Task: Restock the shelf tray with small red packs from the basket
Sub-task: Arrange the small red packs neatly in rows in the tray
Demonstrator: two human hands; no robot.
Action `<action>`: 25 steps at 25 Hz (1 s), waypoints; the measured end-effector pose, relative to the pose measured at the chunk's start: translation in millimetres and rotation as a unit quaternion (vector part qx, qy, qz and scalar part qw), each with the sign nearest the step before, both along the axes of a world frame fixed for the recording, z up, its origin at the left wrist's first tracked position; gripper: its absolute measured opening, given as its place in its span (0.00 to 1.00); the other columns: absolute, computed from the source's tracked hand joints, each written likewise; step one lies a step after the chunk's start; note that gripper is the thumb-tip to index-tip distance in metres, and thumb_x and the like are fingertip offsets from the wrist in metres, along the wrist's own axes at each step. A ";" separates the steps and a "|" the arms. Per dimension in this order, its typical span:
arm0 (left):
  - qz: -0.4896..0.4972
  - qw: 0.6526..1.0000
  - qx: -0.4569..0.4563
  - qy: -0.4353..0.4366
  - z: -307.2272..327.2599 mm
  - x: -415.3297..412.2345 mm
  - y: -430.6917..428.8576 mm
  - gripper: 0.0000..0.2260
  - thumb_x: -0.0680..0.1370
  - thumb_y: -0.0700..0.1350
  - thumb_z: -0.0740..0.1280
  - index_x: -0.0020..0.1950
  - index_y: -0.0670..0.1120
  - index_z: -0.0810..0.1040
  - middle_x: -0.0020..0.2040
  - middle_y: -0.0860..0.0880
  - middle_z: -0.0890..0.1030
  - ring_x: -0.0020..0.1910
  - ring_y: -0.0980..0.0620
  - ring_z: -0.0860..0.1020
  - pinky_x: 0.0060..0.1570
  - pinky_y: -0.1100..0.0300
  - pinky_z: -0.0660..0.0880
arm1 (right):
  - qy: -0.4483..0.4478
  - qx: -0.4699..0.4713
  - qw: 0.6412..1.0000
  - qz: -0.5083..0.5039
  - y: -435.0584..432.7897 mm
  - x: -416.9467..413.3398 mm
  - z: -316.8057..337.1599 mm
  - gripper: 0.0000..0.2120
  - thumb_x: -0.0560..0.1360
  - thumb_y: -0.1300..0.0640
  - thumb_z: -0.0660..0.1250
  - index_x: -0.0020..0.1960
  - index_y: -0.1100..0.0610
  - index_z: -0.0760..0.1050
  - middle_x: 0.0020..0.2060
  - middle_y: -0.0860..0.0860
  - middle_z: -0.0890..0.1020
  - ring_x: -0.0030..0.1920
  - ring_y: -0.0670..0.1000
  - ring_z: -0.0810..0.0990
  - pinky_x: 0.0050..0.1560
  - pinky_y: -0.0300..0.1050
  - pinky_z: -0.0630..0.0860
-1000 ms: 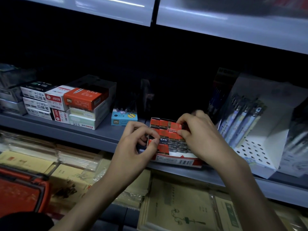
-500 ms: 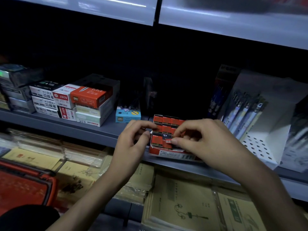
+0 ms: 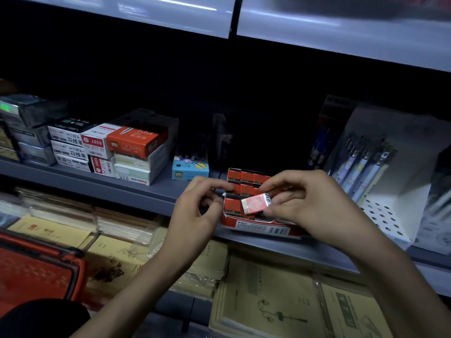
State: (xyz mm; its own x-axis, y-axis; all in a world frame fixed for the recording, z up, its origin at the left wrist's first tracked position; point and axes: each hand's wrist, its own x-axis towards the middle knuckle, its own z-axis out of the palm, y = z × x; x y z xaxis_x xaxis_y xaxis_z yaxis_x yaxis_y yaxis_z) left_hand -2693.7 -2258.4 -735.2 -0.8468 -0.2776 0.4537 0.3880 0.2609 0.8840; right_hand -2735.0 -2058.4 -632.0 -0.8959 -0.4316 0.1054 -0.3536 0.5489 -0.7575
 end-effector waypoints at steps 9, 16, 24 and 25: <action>0.007 1.000 -0.018 0.003 2.0 2.2 -0.4 0.12 0.81 0.35 0.67 0.55 0.50 0.84 0.53 0.52 0.79 0.51 0.51 0.80 0.50 0.61 0.78 | -0.068 -0.042 0.997 0.021 -8.2 -7.7 -0.5 0.15 0.76 0.66 0.73 0.55 0.48 0.85 0.44 0.46 0.87 0.42 0.43 0.86 0.39 0.34 0.79; -0.006 0.997 -0.076 0.006 -0.4 7.0 -1.8 0.10 0.80 0.51 0.71 0.61 0.57 0.82 0.53 0.55 0.75 0.50 0.49 0.78 0.54 0.55 0.78 | -0.018 0.008 0.999 -0.028 -21.2 -7.9 -20.1 0.08 0.73 0.61 0.76 0.47 0.48 0.86 0.40 0.47 0.87 0.40 0.43 0.85 0.46 0.42 0.82; -0.007 0.978 -0.205 0.032 -1.7 13.9 -5.5 0.13 0.77 0.56 0.72 0.61 0.56 0.82 0.64 0.57 0.74 0.63 0.57 0.77 0.60 0.68 0.73 | 0.084 0.016 0.994 -0.064 -26.6 1.6 -32.6 0.05 0.74 0.56 0.77 0.41 0.47 0.84 0.37 0.41 0.84 0.41 0.38 0.81 0.40 0.30 0.74; -0.004 0.972 -0.233 0.034 -2.8 14.7 -6.3 0.14 0.78 0.57 0.72 0.62 0.57 0.82 0.65 0.57 0.73 0.64 0.58 0.76 0.61 0.68 0.73 | 0.101 0.017 0.993 -0.065 -27.0 3.5 -34.4 0.04 0.75 0.55 0.76 0.42 0.47 0.85 0.38 0.40 0.83 0.43 0.36 0.80 0.40 0.27 0.73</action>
